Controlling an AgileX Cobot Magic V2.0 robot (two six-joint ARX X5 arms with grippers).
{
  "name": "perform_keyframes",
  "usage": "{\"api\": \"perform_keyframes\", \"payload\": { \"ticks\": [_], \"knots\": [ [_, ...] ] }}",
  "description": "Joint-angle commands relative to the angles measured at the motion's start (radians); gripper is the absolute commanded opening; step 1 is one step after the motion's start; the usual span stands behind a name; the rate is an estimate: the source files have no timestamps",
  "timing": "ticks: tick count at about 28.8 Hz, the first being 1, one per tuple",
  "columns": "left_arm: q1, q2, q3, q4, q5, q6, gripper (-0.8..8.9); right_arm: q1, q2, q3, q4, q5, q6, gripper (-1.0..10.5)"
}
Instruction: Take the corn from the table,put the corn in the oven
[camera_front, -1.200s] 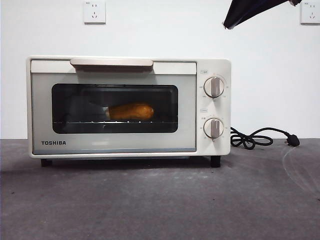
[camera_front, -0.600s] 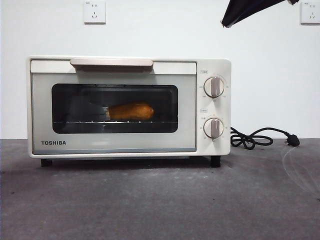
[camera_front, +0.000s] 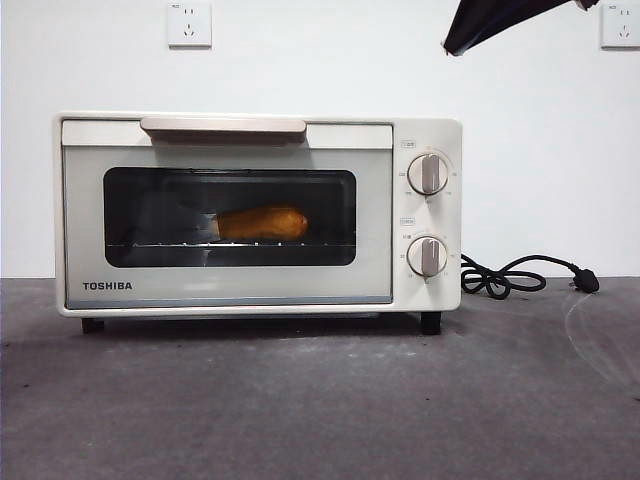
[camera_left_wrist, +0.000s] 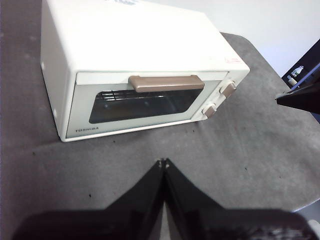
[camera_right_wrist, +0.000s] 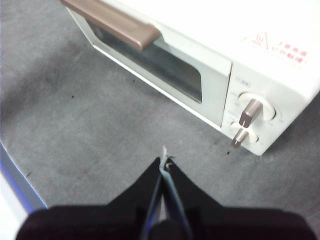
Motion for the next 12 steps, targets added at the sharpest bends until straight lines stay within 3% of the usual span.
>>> {"api": "perform_keyframes", "payload": {
  "ticks": [1,12],
  "knots": [
    [-0.001,-0.002,-0.003,-0.013,-0.002,0.010,-0.04,0.000,0.003,-0.006,0.002,0.008,-0.006,0.0],
    [-0.002,0.086,-0.003,-0.024,-0.003,0.013,-0.04,0.000,0.003,-0.006,0.049,0.076,-0.007,0.0]
  ]
}}
